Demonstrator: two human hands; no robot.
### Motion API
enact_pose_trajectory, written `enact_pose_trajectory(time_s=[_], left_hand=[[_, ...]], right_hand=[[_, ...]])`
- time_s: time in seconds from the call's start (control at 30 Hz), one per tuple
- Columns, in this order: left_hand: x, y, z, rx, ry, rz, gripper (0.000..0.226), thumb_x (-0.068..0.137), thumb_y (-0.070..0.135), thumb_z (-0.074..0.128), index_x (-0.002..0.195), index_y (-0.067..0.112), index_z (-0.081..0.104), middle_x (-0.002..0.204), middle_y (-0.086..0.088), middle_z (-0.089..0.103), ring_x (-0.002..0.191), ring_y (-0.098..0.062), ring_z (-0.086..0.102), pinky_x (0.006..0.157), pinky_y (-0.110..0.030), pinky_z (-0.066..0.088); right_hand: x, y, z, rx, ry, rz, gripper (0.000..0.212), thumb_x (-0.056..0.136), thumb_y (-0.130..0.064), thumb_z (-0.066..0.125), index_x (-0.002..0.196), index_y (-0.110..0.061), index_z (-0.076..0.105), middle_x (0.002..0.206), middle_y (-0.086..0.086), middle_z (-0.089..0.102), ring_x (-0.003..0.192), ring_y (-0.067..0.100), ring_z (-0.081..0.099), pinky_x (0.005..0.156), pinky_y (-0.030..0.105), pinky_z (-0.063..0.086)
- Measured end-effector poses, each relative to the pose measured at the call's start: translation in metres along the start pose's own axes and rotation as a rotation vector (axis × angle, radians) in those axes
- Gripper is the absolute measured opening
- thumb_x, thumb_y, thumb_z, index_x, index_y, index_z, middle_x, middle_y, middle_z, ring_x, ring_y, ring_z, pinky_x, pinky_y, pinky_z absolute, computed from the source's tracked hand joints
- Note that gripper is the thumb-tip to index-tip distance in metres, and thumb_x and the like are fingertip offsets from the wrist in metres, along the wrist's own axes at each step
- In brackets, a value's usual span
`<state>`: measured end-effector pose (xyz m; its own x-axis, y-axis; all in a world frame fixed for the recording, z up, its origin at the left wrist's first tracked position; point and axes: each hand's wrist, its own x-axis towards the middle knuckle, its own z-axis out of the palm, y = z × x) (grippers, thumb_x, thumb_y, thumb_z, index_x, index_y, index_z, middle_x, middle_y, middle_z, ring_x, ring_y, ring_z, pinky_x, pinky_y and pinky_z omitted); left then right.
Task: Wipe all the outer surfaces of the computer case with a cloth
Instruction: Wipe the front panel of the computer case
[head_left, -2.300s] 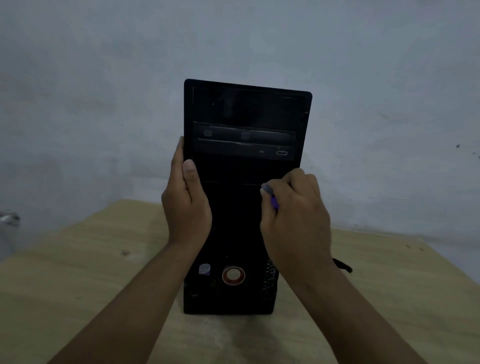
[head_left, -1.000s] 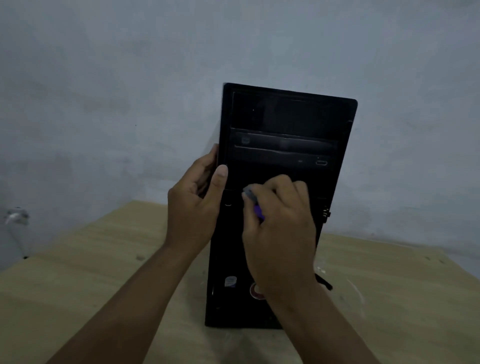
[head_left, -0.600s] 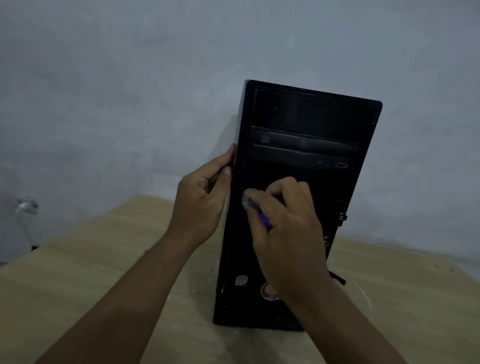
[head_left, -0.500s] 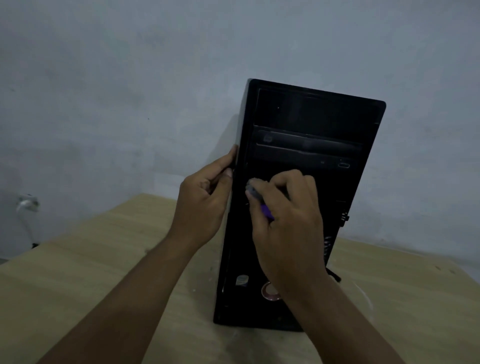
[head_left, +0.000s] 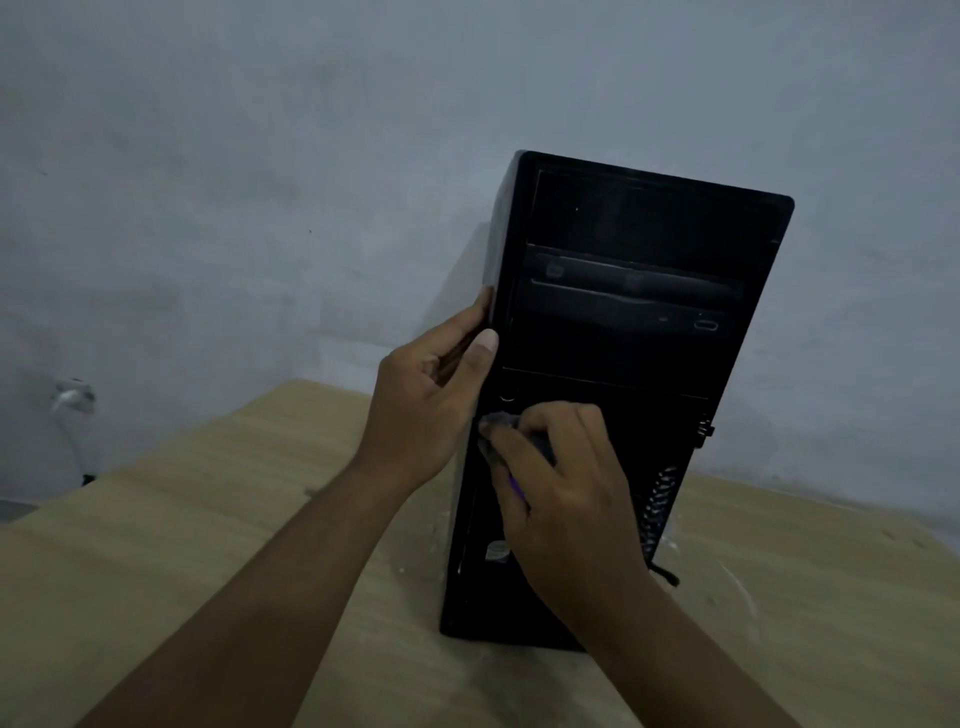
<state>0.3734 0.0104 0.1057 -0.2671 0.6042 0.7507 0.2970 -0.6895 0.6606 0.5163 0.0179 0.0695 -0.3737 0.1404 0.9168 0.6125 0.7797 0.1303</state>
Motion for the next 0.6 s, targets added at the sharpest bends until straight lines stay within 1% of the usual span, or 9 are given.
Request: enact_pose_trajectory(time_s=[0.07, 0.13, 0.2, 0.3, 0.37, 0.5, 0.57, 0.6], left_hand=[[-0.001, -0.002, 0.0, 0.018, 0.001, 0.006, 0.042, 0.102, 0.021, 0.054, 0.144, 0.016, 0.051, 0.139, 0.013, 0.058, 0.128, 0.005, 0.053, 0.108, -0.019, 0.044], [-0.002, -0.003, 0.001, 0.033, 0.003, 0.011, 0.043, 0.102, 0.025, 0.053, 0.145, 0.018, 0.05, 0.141, 0.013, 0.057, 0.129, 0.005, 0.052, 0.108, -0.02, 0.044], [-0.003, -0.004, 0.003, 0.049, 0.014, 0.021, 0.043, 0.103, 0.026, 0.051, 0.146, 0.018, 0.049, 0.143, 0.012, 0.056, 0.13, 0.005, 0.051, 0.108, -0.02, 0.044], [-0.003, -0.005, 0.004, 0.055, 0.018, 0.024, 0.043, 0.104, 0.026, 0.051, 0.146, 0.017, 0.049, 0.142, 0.013, 0.056, 0.129, 0.006, 0.052, 0.107, -0.018, 0.044], [-0.002, -0.006, 0.004, 0.055, 0.015, 0.023, 0.044, 0.103, 0.026, 0.051, 0.146, 0.016, 0.049, 0.143, 0.011, 0.056, 0.13, 0.005, 0.052, 0.107, -0.018, 0.044], [-0.002, -0.007, 0.003, 0.065, 0.015, 0.029, 0.045, 0.103, 0.027, 0.051, 0.146, 0.015, 0.048, 0.144, 0.007, 0.056, 0.13, 0.003, 0.052, 0.108, -0.021, 0.044], [-0.002, -0.007, 0.002, 0.07, 0.01, 0.018, 0.045, 0.103, 0.028, 0.051, 0.146, 0.015, 0.048, 0.144, 0.007, 0.056, 0.13, 0.003, 0.052, 0.108, -0.021, 0.044], [-0.002, -0.006, 0.002, 0.066, 0.008, 0.01, 0.044, 0.103, 0.028, 0.051, 0.145, 0.017, 0.049, 0.144, 0.008, 0.056, 0.13, 0.004, 0.052, 0.109, -0.021, 0.044]], right_hand=[[0.005, 0.003, -0.002, 0.071, 0.052, 0.055, 0.015, 0.095, -0.013, 0.066, 0.1, -0.001, 0.071, 0.091, 0.008, 0.057, 0.084, 0.019, 0.048, 0.071, 0.027, 0.042], [0.013, 0.003, -0.005, 0.094, 0.123, 0.133, 0.016, 0.094, -0.013, 0.067, 0.103, 0.0, 0.071, 0.092, 0.008, 0.058, 0.085, 0.017, 0.047, 0.074, 0.023, 0.039], [0.015, -0.002, -0.005, 0.053, 0.116, 0.149, 0.016, 0.095, -0.012, 0.066, 0.104, 0.001, 0.071, 0.092, 0.009, 0.058, 0.085, 0.019, 0.048, 0.072, 0.027, 0.043], [0.011, -0.004, -0.006, -0.024, 0.045, 0.094, 0.014, 0.095, -0.009, 0.065, 0.102, 0.001, 0.07, 0.09, 0.01, 0.056, 0.08, 0.021, 0.047, 0.066, 0.035, 0.045], [0.014, -0.002, -0.01, -0.047, 0.022, 0.097, 0.011, 0.094, -0.009, 0.066, 0.098, 0.0, 0.07, 0.088, 0.008, 0.054, 0.079, 0.02, 0.046, 0.063, 0.035, 0.044], [0.025, -0.016, -0.014, -0.096, -0.047, 0.171, 0.003, 0.086, -0.006, 0.07, 0.087, -0.005, 0.068, 0.083, 0.005, 0.05, 0.077, 0.019, 0.044, 0.057, 0.034, 0.044], [0.027, -0.017, -0.013, -0.051, -0.064, 0.179, 0.004, 0.085, -0.006, 0.071, 0.084, -0.006, 0.067, 0.084, 0.004, 0.05, 0.078, 0.018, 0.044, 0.058, 0.033, 0.044], [0.027, -0.012, -0.014, 0.003, -0.074, 0.184, 0.004, 0.088, -0.01, 0.069, 0.086, -0.006, 0.068, 0.085, 0.002, 0.05, 0.079, 0.016, 0.044, 0.059, 0.031, 0.045]])
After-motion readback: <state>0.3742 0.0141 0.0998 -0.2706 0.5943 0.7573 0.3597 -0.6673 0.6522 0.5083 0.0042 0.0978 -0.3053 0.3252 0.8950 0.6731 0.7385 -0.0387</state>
